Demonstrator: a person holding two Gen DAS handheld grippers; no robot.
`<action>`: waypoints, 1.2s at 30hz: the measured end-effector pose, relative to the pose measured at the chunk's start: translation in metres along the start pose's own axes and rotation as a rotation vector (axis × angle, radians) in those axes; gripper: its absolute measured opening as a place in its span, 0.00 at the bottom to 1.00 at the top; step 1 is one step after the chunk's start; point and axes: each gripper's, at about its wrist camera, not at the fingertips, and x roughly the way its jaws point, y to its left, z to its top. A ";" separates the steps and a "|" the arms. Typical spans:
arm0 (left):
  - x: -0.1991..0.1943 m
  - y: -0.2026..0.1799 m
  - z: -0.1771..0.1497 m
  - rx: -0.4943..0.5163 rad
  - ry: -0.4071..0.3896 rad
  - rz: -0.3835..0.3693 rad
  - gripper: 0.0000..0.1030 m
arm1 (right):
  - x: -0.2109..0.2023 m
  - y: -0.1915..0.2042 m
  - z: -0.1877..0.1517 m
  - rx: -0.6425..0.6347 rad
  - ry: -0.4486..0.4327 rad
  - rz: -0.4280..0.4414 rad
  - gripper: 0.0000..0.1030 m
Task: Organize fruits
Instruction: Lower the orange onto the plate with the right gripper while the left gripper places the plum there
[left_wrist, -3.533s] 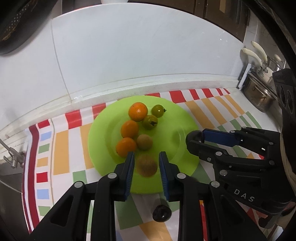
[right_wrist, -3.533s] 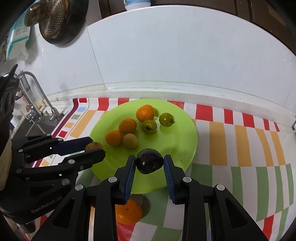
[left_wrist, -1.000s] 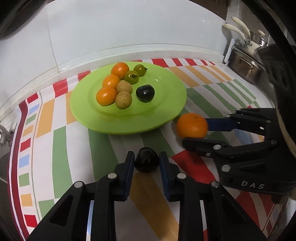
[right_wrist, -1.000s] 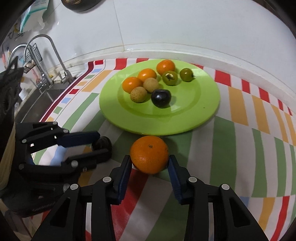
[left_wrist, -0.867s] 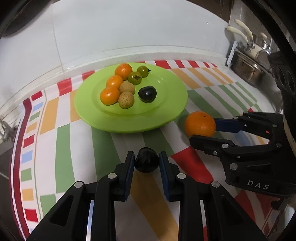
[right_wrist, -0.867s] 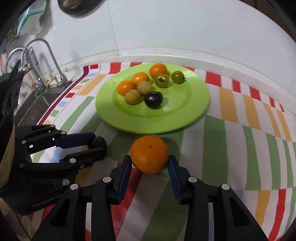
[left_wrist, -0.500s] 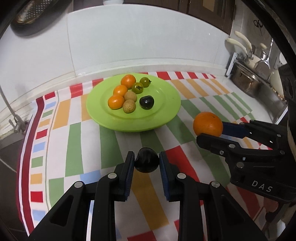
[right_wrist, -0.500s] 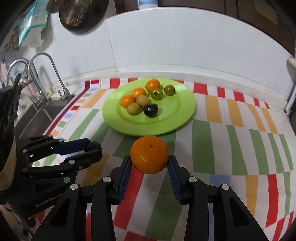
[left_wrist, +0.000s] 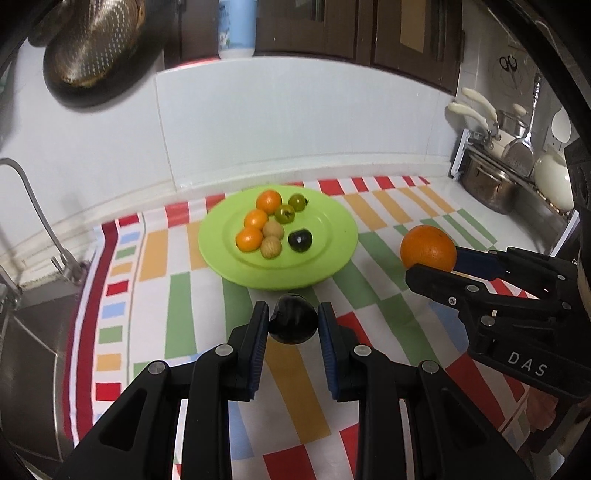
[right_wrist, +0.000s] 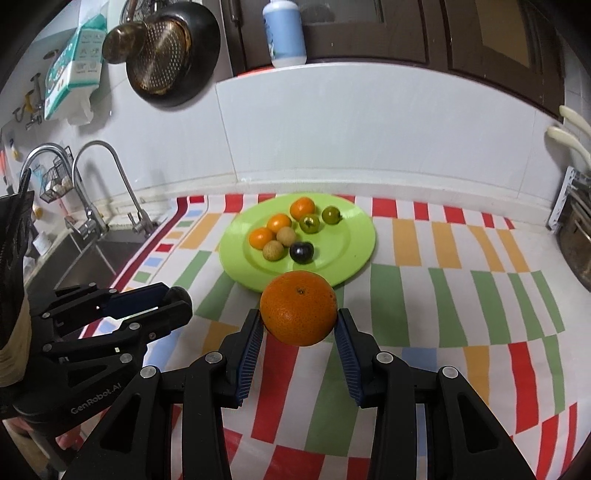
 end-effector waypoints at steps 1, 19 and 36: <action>-0.002 0.000 0.002 0.001 -0.007 0.002 0.26 | -0.002 0.000 0.001 0.000 -0.006 0.001 0.40; -0.003 0.014 0.046 0.006 -0.083 0.018 0.26 | 0.000 0.001 0.042 -0.017 -0.089 -0.004 0.40; 0.056 0.035 0.079 -0.037 -0.030 0.006 0.26 | 0.066 -0.021 0.079 -0.009 -0.014 -0.011 0.40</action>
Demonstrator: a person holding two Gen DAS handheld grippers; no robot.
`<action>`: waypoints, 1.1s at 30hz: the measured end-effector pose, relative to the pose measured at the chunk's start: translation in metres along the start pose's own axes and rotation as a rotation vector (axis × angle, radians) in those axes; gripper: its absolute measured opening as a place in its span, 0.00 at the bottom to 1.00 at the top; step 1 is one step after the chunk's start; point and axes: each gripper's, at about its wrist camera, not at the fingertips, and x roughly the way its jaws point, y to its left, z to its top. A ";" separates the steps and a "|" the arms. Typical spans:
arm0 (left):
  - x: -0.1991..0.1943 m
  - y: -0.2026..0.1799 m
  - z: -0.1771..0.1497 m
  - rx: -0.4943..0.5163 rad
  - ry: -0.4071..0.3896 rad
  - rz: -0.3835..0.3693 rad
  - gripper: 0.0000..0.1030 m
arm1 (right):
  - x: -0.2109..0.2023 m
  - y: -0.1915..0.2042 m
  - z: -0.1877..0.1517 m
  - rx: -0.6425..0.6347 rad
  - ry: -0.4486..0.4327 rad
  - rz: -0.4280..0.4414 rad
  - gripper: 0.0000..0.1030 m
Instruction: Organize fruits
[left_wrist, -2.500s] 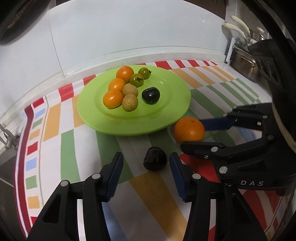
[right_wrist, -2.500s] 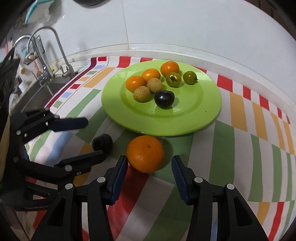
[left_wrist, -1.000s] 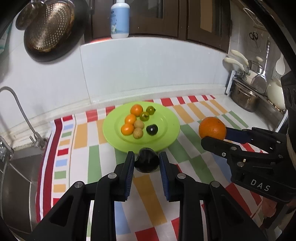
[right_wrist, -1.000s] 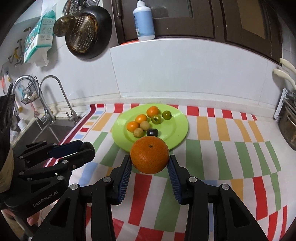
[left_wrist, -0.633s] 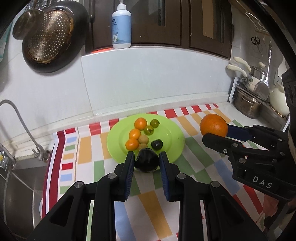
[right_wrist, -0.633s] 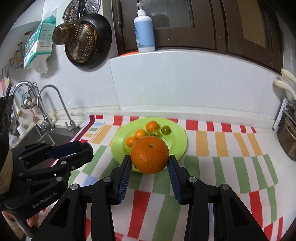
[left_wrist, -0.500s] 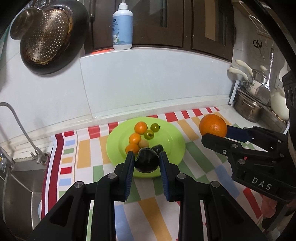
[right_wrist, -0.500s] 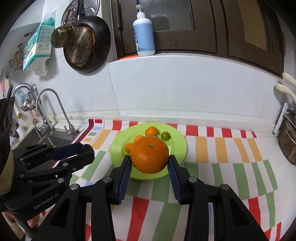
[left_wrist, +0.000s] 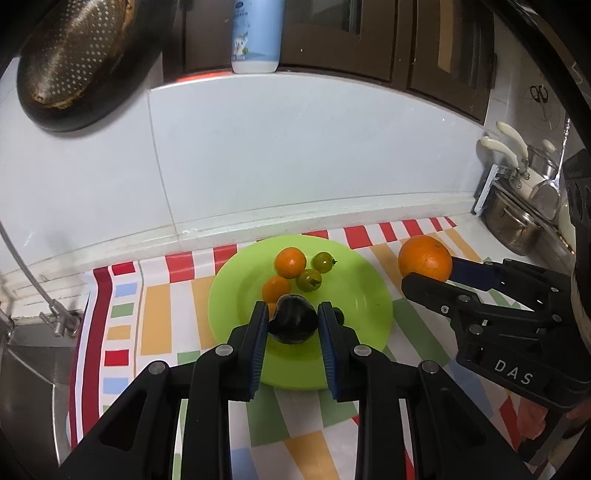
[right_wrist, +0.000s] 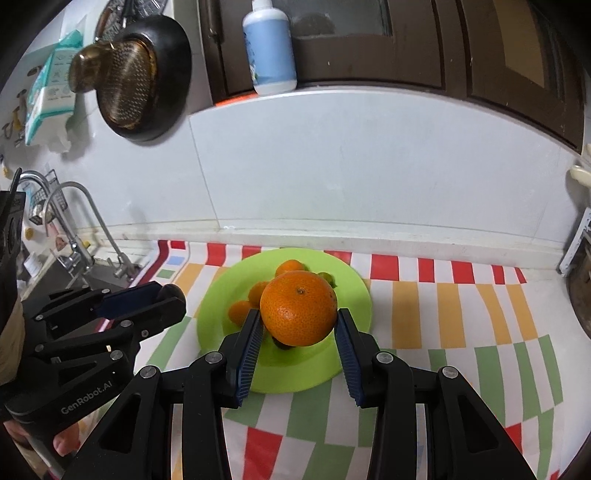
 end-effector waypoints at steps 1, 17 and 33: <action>0.005 0.001 0.001 0.001 0.005 0.002 0.26 | 0.004 -0.001 0.000 -0.002 0.006 0.000 0.40; 0.067 0.010 0.008 0.018 0.081 -0.014 0.29 | 0.074 -0.016 0.006 0.000 0.106 0.005 0.40; -0.004 0.001 -0.024 0.044 0.021 0.057 0.42 | 0.007 0.000 -0.012 0.037 0.020 -0.086 0.47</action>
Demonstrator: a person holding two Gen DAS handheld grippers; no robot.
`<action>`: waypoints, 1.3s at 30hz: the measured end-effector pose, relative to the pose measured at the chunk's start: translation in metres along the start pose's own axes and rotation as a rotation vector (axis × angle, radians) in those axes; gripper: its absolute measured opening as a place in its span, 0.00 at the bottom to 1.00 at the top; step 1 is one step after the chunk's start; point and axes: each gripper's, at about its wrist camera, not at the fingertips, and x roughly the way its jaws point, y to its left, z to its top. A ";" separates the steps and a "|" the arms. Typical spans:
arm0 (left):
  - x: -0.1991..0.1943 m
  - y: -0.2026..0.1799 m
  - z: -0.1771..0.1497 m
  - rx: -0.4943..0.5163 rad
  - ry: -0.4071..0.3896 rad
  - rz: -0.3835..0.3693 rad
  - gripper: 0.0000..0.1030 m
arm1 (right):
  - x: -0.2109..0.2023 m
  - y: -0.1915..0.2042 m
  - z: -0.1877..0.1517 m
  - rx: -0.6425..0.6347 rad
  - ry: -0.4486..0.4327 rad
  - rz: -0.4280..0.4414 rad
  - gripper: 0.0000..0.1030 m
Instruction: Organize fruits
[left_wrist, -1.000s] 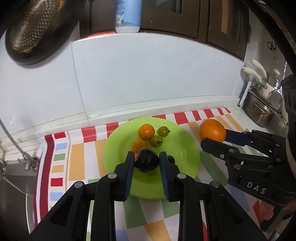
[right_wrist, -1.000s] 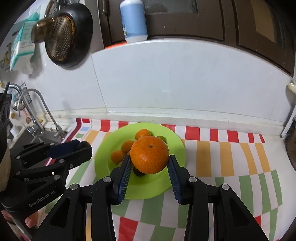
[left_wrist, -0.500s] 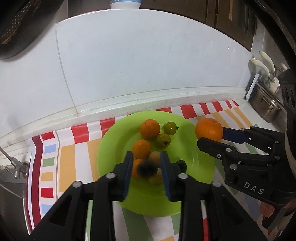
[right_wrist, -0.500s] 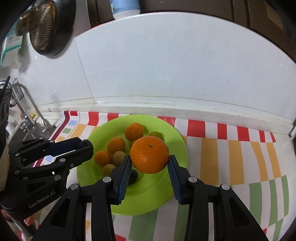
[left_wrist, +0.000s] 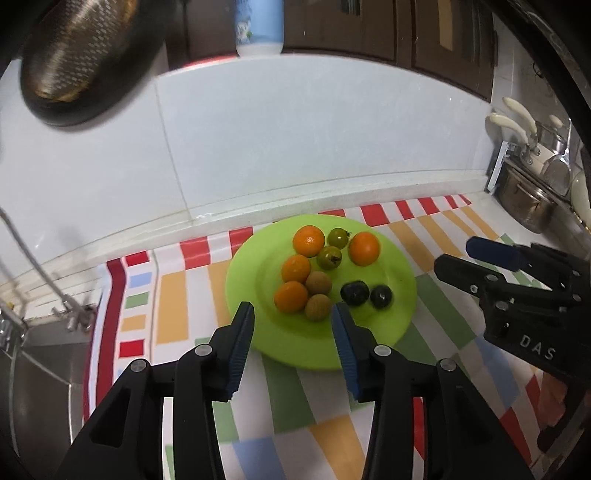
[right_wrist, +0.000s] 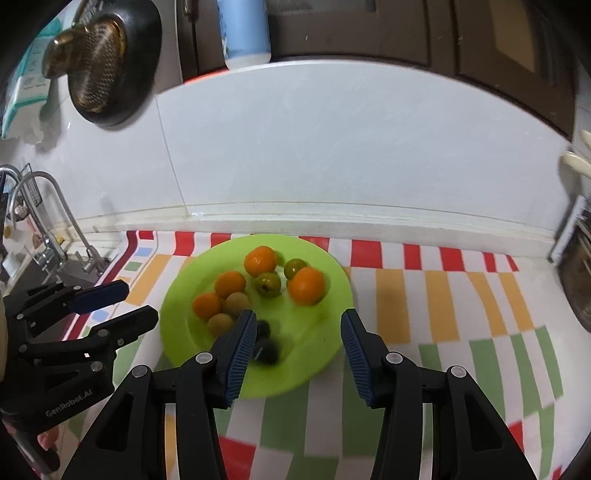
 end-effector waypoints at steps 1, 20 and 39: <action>-0.008 -0.001 -0.002 -0.004 -0.013 -0.007 0.45 | -0.011 0.002 -0.004 0.014 -0.011 -0.004 0.47; -0.128 -0.034 -0.048 -0.054 -0.138 0.078 0.67 | -0.147 0.014 -0.052 0.032 -0.136 -0.053 0.60; -0.227 -0.074 -0.109 -0.053 -0.212 0.137 0.85 | -0.243 0.016 -0.118 0.016 -0.162 -0.003 0.60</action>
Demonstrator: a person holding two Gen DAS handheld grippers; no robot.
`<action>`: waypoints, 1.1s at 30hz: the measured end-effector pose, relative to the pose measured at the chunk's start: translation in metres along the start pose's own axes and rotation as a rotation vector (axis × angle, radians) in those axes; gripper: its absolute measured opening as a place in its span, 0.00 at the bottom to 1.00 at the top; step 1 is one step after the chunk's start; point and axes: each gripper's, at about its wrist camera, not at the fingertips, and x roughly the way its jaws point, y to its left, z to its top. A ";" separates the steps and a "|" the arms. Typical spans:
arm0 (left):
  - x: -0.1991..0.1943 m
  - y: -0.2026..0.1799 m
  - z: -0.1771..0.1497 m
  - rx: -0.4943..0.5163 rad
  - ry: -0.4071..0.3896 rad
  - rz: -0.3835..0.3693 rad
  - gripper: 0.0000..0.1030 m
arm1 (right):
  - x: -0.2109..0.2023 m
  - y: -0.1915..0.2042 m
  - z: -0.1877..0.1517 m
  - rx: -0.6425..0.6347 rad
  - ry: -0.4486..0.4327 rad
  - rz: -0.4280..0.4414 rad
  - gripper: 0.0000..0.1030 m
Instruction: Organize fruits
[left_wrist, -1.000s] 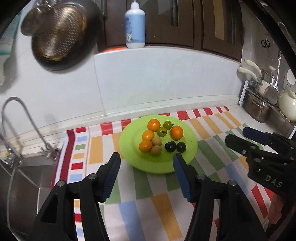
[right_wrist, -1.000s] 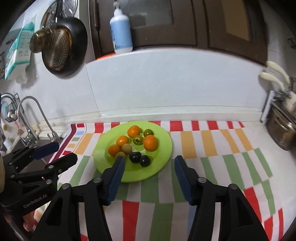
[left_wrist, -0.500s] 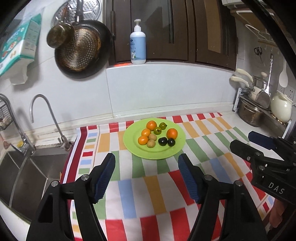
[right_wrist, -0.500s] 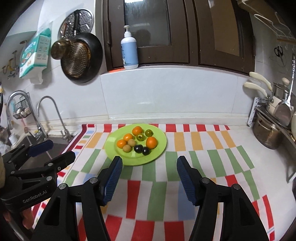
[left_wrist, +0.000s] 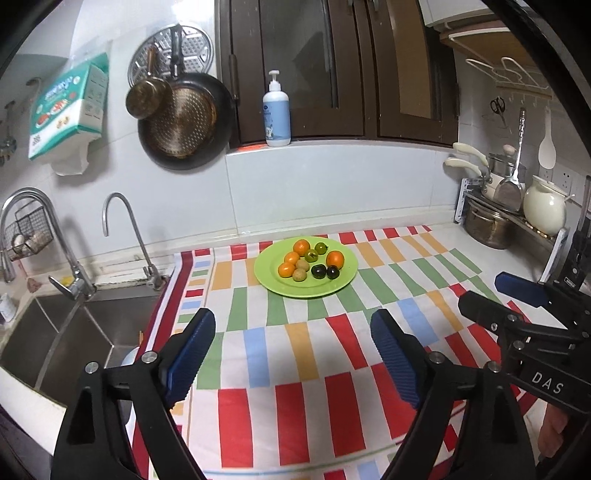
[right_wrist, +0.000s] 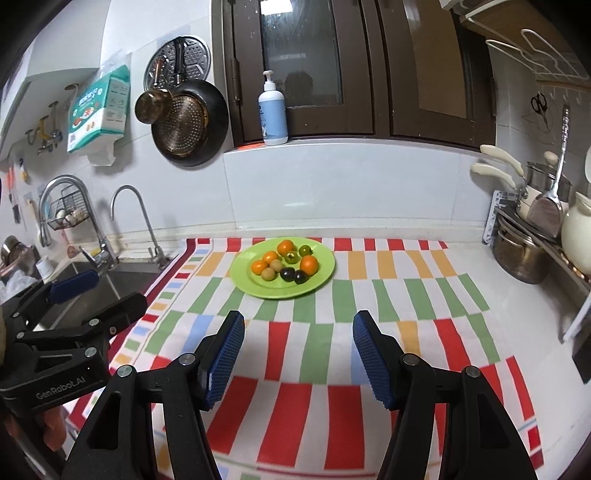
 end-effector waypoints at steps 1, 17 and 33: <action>-0.006 -0.001 -0.003 -0.001 -0.003 0.003 0.86 | -0.004 0.000 -0.003 0.000 0.001 0.001 0.60; -0.045 -0.007 -0.023 0.002 -0.023 0.037 0.90 | -0.047 0.002 -0.027 -0.010 -0.018 0.010 0.60; -0.056 -0.007 -0.027 -0.005 -0.025 0.051 1.00 | -0.056 0.002 -0.030 -0.018 -0.029 0.015 0.60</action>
